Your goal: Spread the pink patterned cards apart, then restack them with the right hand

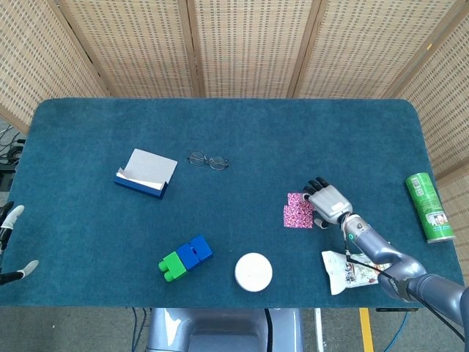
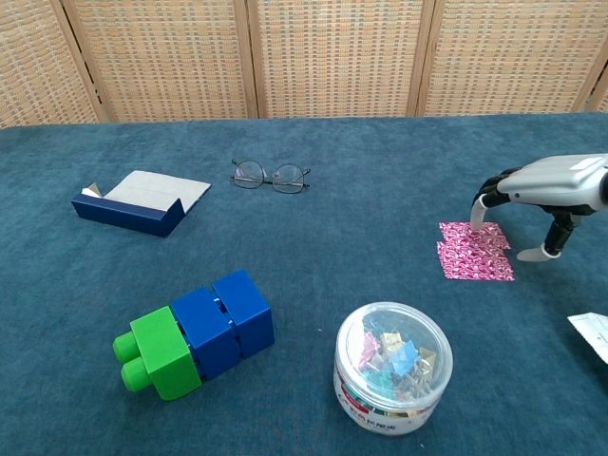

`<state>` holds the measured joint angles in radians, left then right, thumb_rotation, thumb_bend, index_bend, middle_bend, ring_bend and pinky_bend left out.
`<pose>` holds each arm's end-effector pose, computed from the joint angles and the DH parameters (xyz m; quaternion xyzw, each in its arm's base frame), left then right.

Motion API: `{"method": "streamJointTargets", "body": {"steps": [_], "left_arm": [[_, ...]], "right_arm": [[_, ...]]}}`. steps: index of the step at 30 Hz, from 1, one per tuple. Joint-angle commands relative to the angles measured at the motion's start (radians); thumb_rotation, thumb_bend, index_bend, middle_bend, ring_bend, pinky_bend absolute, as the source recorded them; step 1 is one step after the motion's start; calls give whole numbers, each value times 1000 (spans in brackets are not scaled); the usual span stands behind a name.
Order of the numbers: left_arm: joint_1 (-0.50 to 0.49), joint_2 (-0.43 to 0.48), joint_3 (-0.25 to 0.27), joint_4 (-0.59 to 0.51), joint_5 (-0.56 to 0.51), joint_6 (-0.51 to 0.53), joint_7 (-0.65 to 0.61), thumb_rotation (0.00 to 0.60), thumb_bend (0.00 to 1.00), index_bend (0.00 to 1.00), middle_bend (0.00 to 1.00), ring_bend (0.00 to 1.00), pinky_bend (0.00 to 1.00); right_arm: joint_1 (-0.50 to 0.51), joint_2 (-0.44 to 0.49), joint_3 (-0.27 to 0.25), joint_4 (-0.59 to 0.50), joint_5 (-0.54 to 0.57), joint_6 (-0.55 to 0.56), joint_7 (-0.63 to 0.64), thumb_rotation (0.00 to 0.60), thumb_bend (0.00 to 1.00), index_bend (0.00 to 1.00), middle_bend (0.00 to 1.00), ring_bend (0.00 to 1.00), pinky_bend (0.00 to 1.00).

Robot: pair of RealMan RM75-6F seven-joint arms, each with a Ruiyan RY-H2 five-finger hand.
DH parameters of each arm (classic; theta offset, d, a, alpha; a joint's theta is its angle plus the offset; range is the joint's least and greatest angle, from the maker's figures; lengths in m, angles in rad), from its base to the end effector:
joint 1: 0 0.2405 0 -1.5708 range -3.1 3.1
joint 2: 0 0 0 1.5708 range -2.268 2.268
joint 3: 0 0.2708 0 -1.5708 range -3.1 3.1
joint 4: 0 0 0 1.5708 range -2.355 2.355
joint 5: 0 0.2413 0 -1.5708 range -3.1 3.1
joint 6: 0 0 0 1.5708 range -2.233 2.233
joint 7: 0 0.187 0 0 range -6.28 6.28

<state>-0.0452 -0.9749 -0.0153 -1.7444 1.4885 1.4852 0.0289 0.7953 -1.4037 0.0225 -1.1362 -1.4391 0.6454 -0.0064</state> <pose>-0.3330 0.2048 0.1665 -0.5972 -0.3991 -0.3535 0.5993 -0.2648 -0.4405 -0.0256 0.8409 -0.3052 0.1919 0.4037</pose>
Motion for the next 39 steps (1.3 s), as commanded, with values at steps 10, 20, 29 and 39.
{"method": "streamJointTargets", "body": {"steps": [10,20,29,39], "left_arm": [[0,-2,2,-3,2,-2,4,600,58,0,0,0,0],[3,0,3,-5,-2,1,8,600,59,0,0,0,0],[8,0,4,-4,-4,5,8,600,58,0,0,0,0],[9,-2,5,1,-2,5,3,600,58,0,0,0,0]], "right_arm": [[-24,18,-21,-54,7,24,-37,600,373,241,169,0,0],[-20,-21,-24,7,11,10,-26,600,368,241,169,0,0],[7,-45,-13,78,13,-17,-9,600,372,241,169,0,0],[1,0,-9,-3,5,23,-17,600,372,241,169,0,0]]}}
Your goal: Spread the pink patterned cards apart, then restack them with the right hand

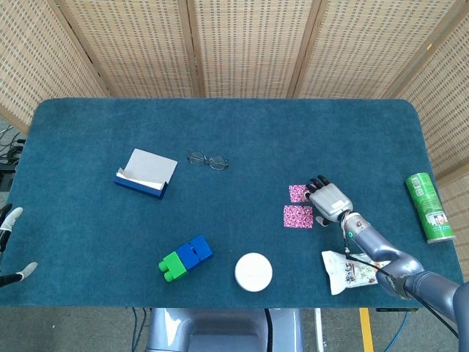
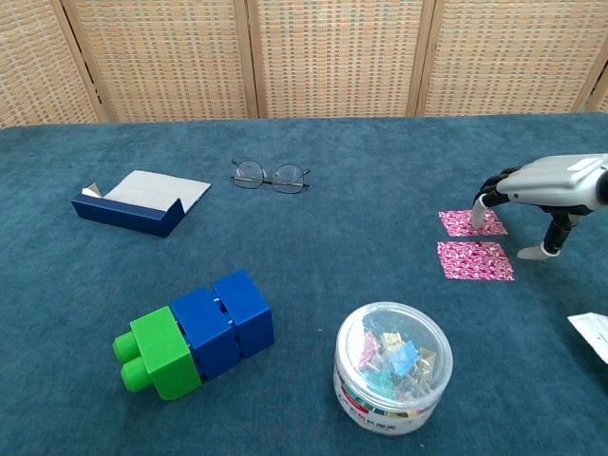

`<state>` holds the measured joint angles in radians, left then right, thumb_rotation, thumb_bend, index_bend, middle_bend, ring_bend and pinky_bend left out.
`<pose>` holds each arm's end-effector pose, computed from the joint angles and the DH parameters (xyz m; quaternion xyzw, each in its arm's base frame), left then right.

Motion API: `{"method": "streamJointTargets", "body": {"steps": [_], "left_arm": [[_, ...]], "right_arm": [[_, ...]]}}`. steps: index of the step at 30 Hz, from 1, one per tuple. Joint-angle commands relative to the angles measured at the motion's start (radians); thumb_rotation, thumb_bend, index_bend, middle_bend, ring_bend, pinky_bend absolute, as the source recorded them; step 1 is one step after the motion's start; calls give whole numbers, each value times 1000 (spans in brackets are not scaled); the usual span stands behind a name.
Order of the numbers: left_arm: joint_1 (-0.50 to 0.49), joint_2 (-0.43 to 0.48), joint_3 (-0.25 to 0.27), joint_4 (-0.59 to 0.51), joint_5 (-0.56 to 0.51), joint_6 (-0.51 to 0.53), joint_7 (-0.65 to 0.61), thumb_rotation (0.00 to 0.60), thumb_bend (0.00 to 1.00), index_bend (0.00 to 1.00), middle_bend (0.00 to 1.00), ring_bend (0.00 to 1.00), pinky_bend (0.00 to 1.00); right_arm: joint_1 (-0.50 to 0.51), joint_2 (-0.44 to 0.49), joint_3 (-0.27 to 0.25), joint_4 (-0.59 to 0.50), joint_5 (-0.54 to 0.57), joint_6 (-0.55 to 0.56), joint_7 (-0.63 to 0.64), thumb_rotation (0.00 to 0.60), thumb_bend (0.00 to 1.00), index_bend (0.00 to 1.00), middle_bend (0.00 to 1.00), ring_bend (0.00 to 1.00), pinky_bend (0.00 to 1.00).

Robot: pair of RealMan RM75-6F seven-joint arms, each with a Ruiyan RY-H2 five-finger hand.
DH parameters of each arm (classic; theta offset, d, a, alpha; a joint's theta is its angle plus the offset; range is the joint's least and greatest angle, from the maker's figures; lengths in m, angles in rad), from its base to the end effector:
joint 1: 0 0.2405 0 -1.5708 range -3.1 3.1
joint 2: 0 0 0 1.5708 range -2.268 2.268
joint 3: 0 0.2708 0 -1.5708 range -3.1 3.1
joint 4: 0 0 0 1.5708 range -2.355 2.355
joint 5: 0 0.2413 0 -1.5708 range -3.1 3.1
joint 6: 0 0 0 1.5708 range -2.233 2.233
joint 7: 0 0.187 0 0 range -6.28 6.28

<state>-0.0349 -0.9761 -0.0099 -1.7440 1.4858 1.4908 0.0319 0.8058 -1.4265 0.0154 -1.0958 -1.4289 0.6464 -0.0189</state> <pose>-0.3358 0.2001 0.1664 -0.5945 -0.4021 -0.3490 0.6026 -0.2672 -0.4469 -0.0276 0.8415 -0.2959 0.1861 0.4119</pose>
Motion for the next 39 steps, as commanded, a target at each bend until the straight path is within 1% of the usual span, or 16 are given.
{"method": "streamJointTargets", "body": {"steps": [1,9,14,21,29,39], "left_arm": [[-1,-1,0,1,1,-2,0,600,59,0,0,0,0],[-6,-4,-1,0,9,-4,-1,600,58,0,0,0,0],[-2,-3,2,1,12,0,-4,600,59,0,0,0,0],[6,-1,8,6,12,6,-9,600,58,0,0,0,0],[7,-2,8,7,14,6,-10,600,58,0,0,0,0],[0,-5,5,3,18,1,-2,600,59,0,0,0,0]], "right_arm": [[-12,30,-3,-58,-6,27,-4,600,372,241,169,0,0],[-31,75,-13,-179,-13,60,-27,600,368,241,169,0,0],[-35,77,-22,-214,-10,57,-53,600,363,241,169,0,0],[-41,60,-37,-218,-14,56,-72,600,363,241,169,0,0],[-47,48,-56,-192,-22,52,-98,600,364,241,169,0,0],[-68,82,-79,-207,-16,52,-116,600,367,247,181,0,0]]}}
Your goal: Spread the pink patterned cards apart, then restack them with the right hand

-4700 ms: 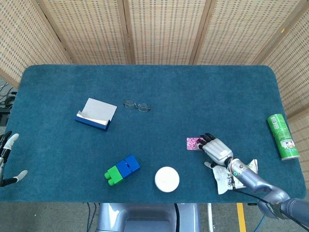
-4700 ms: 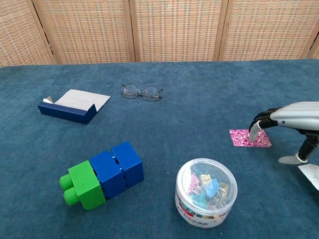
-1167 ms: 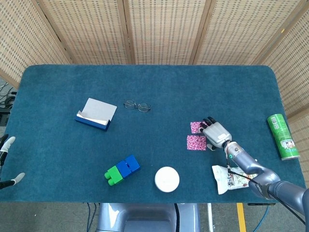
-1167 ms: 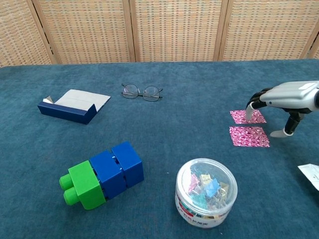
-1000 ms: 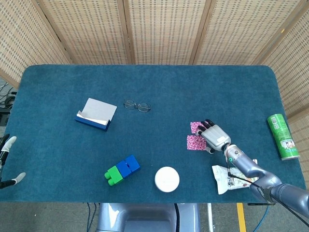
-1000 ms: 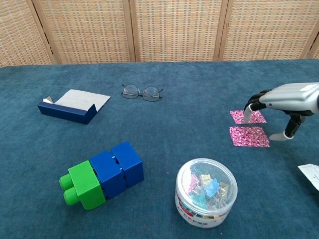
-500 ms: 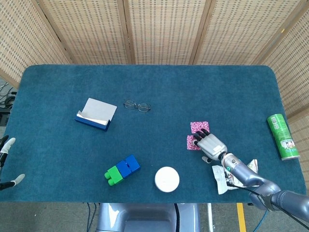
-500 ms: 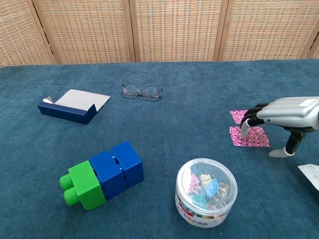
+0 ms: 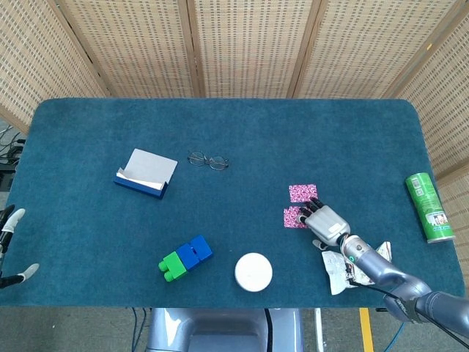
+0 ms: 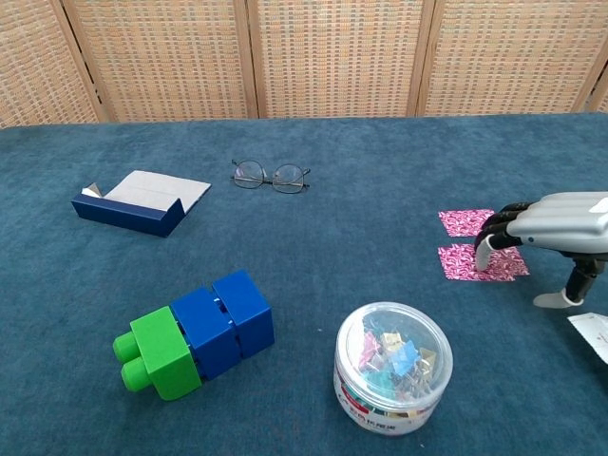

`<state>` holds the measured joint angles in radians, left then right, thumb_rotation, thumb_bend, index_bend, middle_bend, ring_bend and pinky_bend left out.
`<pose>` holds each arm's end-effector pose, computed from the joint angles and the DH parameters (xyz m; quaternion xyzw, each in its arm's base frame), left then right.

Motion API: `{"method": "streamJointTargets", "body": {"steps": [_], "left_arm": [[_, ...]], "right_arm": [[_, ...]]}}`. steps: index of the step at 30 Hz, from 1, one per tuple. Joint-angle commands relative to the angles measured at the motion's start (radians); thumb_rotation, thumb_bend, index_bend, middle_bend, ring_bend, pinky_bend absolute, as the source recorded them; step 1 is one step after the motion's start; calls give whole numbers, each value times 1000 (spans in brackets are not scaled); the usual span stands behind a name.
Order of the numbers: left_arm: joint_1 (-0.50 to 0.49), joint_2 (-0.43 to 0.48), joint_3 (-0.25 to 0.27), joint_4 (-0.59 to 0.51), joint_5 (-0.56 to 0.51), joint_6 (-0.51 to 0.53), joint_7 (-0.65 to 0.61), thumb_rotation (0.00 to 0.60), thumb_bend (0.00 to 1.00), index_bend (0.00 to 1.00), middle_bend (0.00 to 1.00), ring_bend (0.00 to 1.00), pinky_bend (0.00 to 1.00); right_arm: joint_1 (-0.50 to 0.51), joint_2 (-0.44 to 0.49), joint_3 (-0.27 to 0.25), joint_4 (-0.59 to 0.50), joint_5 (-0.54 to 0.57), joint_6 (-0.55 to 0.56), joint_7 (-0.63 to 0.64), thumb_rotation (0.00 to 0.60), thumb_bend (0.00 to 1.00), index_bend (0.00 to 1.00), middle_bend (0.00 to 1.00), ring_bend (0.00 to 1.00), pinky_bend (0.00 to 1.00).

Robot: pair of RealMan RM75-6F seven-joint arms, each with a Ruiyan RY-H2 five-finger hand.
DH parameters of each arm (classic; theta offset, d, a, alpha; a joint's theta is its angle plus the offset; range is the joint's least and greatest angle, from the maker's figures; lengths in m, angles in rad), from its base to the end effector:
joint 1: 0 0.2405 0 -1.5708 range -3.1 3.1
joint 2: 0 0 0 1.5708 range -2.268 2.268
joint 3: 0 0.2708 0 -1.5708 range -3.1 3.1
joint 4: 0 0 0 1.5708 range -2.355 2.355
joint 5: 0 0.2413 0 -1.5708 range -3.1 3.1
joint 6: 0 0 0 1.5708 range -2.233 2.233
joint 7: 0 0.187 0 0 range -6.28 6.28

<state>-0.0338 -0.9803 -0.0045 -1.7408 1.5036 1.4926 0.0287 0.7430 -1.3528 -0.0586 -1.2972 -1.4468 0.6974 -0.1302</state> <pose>-0.3339 0.1985 0.1635 -0.5994 -0.4011 -0.3519 0.5967 -0.2731 -0.3833 -0.0392 0.8688 -0.2863 0.1664 0.3682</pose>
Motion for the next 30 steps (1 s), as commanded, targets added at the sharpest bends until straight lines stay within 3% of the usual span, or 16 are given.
{"method": "streamJointTargets", "body": {"steps": [1,21,30], "left_arm": [[-2,0,-1,-2,2,0,2,600,59,0,0,0,0],[-9,-3,-1,-20,1,-10,27,600,59,0,0,0,0],[-9,-5,0,-27,6,-7,34,600,58,0,0,0,0]], "right_arm": [[-8,14,-7,-9,4,1,-7,600,368,248,181,0,0],[-62,97,-30,-26,9,31,9,600,377,249,182,0,0],[-60,110,-15,-45,-4,46,11,600,376,249,182,0,0]]}}
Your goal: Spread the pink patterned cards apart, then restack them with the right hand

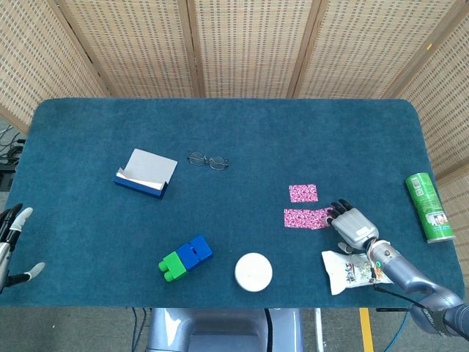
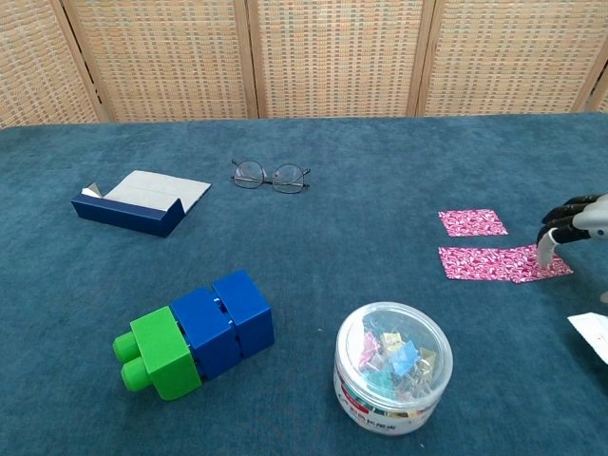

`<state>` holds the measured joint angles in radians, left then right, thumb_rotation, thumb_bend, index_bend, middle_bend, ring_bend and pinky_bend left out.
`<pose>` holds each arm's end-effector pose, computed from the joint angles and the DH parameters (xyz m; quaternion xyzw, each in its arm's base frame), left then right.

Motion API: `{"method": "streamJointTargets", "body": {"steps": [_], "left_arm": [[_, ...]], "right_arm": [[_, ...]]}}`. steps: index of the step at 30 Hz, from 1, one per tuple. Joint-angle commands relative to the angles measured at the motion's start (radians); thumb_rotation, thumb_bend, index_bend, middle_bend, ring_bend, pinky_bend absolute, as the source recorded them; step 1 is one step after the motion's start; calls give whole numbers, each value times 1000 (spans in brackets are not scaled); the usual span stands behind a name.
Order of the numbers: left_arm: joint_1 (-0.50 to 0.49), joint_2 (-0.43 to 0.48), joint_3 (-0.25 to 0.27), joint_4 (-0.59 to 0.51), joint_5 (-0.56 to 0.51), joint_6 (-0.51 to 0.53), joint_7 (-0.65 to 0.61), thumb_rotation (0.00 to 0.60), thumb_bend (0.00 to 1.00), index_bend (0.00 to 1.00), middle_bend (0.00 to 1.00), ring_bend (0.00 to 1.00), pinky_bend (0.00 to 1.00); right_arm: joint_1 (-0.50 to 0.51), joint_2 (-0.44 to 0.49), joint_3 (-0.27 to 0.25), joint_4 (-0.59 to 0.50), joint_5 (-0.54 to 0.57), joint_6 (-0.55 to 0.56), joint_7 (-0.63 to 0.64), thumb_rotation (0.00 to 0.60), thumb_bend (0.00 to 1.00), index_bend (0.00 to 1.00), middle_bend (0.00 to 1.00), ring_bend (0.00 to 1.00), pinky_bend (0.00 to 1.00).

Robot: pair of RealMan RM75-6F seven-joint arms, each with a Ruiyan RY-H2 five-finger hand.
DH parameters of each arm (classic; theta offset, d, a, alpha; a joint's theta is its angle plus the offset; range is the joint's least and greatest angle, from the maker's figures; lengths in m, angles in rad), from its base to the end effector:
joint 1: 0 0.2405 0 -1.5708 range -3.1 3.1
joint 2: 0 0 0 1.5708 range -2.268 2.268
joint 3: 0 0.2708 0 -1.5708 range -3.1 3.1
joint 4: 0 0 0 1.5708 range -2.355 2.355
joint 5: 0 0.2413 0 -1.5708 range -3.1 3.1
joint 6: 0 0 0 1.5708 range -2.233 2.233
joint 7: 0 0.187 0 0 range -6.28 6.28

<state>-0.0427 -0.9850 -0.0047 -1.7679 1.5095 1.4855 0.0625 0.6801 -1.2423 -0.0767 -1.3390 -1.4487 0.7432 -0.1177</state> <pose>-0.3249 0.2012 0.1572 -0.6058 -0.3986 -0.3529 0.5912 -0.3070 -0.3734 0.0069 0.8511 -0.2982 0.1515 0.4046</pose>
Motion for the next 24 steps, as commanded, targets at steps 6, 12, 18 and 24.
{"method": "streamJointTargets", "body": {"steps": [6,12,18,24], "left_arm": [[5,0,3,6,-6,2,-5,600,58,0,0,0,0],[10,0,4,14,-13,2,-10,600,58,0,0,0,0],[8,-1,3,14,-11,2,-10,600,59,0,0,0,0],[5,-2,1,13,-11,-1,-8,600,58,0,0,0,0]], "right_arm": [[14,-20,13,3,-1,-16,-4,600,374,249,182,0,0],[21,-49,10,43,6,-47,2,600,374,249,182,0,0],[15,-47,11,61,15,-49,6,600,383,249,182,0,0],[4,-30,9,66,28,-48,3,600,382,250,182,0,0]]}}
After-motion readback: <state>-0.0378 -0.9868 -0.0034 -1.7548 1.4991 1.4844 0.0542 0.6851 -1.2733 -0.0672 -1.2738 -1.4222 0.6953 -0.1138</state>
